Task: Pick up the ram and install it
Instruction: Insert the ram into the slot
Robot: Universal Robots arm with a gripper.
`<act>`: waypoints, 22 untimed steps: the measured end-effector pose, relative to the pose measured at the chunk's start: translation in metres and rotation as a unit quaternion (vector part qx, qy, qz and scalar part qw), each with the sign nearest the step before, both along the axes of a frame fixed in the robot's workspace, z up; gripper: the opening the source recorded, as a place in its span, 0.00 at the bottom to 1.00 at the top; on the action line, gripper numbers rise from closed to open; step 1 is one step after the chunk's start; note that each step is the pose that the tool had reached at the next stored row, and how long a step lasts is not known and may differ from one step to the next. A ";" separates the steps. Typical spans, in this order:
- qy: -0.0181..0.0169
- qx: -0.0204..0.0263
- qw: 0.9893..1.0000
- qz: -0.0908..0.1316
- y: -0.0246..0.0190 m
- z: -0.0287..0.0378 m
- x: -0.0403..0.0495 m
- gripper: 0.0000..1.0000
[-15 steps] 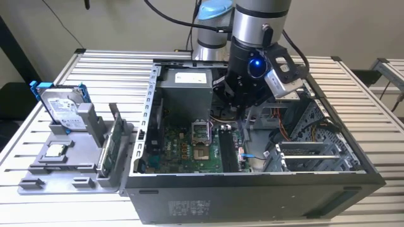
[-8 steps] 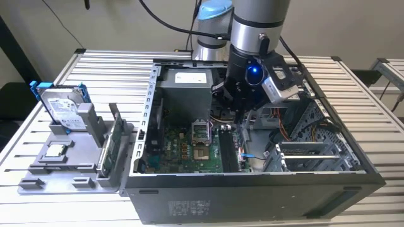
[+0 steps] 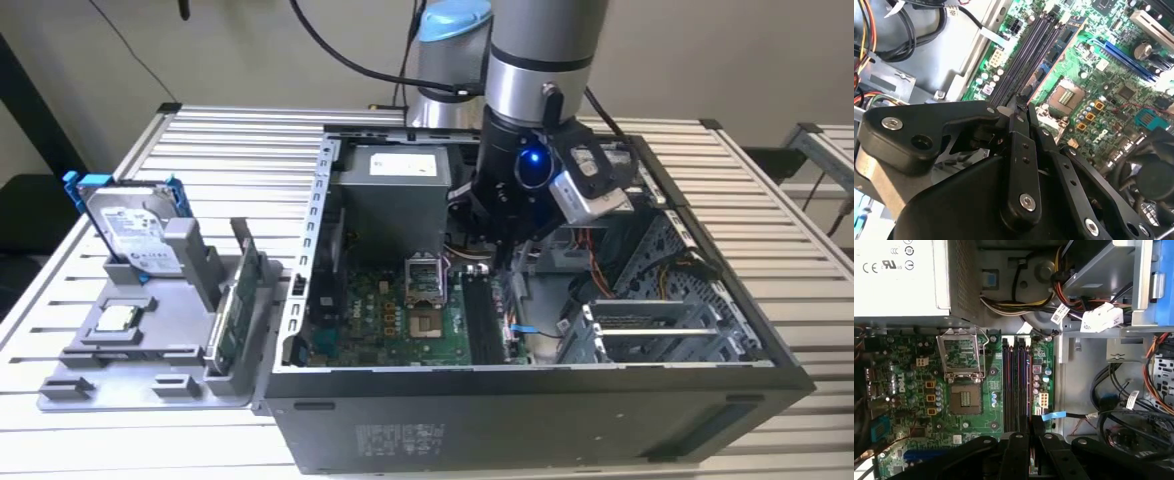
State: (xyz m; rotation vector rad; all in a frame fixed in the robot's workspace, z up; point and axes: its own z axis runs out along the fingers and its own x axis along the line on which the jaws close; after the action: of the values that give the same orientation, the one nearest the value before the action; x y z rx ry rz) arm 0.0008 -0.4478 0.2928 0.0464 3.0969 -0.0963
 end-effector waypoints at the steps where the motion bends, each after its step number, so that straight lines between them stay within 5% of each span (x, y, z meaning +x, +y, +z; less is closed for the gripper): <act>1: 0.000 -0.001 1.000 0.000 0.0000 -0.0014 0.0000 0.14; 6: 0.001 -0.002 1.000 0.000 0.0009 -0.0088 0.0009 0.14; 16: 0.001 -0.003 1.000 0.000 0.0009 -0.0125 0.0014 0.14; 22: 0.001 -0.003 1.000 0.000 0.0027 -0.0230 0.0022 0.14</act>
State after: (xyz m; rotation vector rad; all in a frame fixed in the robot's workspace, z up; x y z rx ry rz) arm 0.0030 -0.4451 0.2698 0.0462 3.0990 -0.1067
